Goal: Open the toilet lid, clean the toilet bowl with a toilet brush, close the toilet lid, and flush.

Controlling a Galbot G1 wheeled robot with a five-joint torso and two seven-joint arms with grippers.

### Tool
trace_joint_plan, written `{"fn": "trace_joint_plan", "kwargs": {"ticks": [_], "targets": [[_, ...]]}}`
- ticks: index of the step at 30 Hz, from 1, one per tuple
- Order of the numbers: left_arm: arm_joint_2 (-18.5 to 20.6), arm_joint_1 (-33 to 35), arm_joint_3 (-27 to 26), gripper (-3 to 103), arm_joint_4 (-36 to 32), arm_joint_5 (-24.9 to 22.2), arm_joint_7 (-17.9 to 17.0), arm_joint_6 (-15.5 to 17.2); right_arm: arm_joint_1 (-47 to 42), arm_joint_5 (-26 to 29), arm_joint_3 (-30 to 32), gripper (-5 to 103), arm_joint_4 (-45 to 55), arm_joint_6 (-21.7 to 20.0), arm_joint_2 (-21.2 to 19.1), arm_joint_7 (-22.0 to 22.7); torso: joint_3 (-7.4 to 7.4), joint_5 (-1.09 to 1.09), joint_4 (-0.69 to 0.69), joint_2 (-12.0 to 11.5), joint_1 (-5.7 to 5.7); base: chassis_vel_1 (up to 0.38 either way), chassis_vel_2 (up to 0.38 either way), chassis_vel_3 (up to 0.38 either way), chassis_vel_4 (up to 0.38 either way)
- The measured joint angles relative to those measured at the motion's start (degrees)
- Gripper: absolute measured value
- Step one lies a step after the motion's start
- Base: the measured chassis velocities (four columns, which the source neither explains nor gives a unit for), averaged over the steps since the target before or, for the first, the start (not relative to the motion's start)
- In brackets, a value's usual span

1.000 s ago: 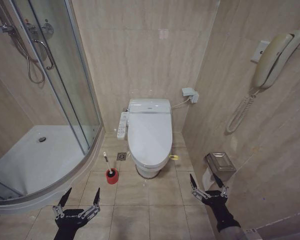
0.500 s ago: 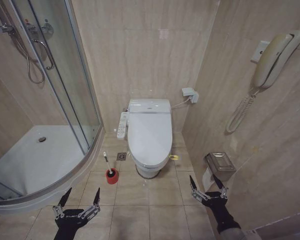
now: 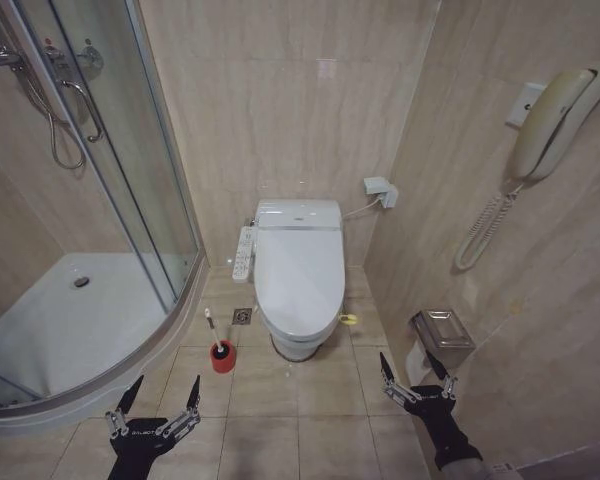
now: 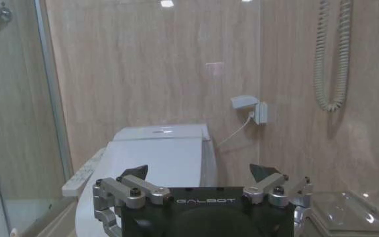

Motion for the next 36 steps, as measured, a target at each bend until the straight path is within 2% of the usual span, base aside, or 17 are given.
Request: {"fn": "trace_joint_plan", "kwargs": {"ticks": [24,36], "targets": [[0.00,0.00,0.00,100,0.00,0.00,0.00,0.00,1.24,-1.19,-0.53,100,-1.54,0.08,0.42,-0.23,0.00,0.00,0.00,0.00,0.01,-0.010,0.014,0.012,-0.011],[0.00,0.00,0.00,100,0.00,0.00,0.00,0.00,1.65,-1.89,-0.84,100,-2.23,0.04,0.67,-0.19,0.00,-0.01,0.00,0.00,0.01,0.026,0.096,-0.021,-0.095]]}}
